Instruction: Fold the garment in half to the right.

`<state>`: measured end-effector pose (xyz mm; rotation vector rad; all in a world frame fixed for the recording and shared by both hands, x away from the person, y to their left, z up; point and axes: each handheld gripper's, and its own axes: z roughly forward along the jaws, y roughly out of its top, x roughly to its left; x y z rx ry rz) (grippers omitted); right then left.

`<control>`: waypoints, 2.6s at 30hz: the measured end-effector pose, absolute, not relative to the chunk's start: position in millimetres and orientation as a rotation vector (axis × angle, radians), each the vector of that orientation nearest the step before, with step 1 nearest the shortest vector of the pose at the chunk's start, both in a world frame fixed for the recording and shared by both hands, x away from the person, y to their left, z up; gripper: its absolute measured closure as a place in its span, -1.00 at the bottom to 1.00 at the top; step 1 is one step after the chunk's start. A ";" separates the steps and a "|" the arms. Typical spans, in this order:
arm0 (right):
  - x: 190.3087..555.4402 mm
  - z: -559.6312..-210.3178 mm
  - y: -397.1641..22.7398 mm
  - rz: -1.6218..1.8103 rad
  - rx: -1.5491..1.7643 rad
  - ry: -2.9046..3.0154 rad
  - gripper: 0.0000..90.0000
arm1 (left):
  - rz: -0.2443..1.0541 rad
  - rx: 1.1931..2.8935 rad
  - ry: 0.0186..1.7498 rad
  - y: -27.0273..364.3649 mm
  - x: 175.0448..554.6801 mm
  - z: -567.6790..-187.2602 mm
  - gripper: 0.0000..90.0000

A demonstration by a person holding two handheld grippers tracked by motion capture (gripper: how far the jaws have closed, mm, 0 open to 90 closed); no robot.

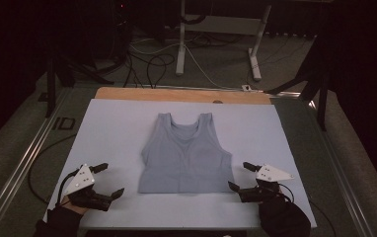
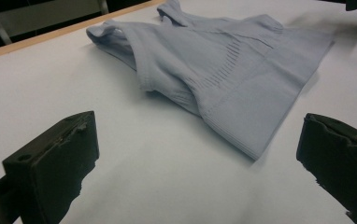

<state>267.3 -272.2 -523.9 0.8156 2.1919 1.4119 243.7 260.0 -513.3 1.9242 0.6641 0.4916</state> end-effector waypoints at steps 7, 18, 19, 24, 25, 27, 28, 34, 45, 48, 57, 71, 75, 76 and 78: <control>267.0 -523.7 -272.5 1.385 0.811 2.196 -0.80 | 0.480 1.920 0.667 260.4 244.1 -512.6 -1.00; 269.9 -524.8 -272.4 1.354 0.828 2.214 -0.80 | 0.462 1.941 0.673 260.3 244.5 -514.4 -1.00; 269.8 -524.8 -271.7 1.352 0.827 2.214 -0.80 | 0.460 1.948 0.677 260.0 244.4 -514.2 -1.00; 270.1 -524.8 -271.5 1.370 0.834 2.215 -0.80 | 0.452 1.943 0.668 257.2 246.0 -510.2 -1.00; 269.8 -524.5 -271.6 1.375 0.847 2.211 -0.80 | 0.452 1.939 0.668 256.7 246.0 -509.1 -1.00; 269.3 -523.0 -271.3 1.382 0.853 2.211 -0.80 | 0.454 1.940 0.657 255.2 245.3 -507.1 -1.00; 268.7 -522.2 -270.4 1.374 0.846 2.213 -0.80 | 0.452 1.939 0.653 254.3 245.2 -506.4 -1.00; 266.4 -510.6 -263.9 1.353 0.819 2.217 -0.80 | 0.411 1.930 0.645 247.9 247.7 -504.7 -1.00; 274.1 -468.2 -253.4 1.357 0.753 2.188 -0.80 | 0.383 1.971 0.614 231.7 252.8 -491.2 -1.00; 279.9 -458.5 -250.8 1.368 0.738 2.180 -0.80 | 0.393 1.980 0.617 229.4 254.0 -486.3 -1.00; 303.2 -435.0 -235.7 1.372 0.696 2.168 -0.80 | 0.392 1.993 0.612 226.6 256.8 -469.9 -1.00; 340.3 -414.2 -192.8 1.408 0.593 2.193 -0.80 | 0.424 2.000 0.606 219.2 256.3 -454.0 -1.00; 350.9 -412.4 -179.7 1.406 0.558 2.211 -0.80 | 0.439 2.001 0.630 216.7 257.6 -451.2 -1.00; 353.2 -411.6 -176.7 1.410 0.558 2.213 -0.80 | 0.441 2.005 0.631 216.0 257.9 -450.7 -1.00; 358.5 -410.4 -170.9 1.416 0.550 2.211 -0.80 | 0.439 2.000 0.630 214.3 258.1 -450.4 -1.00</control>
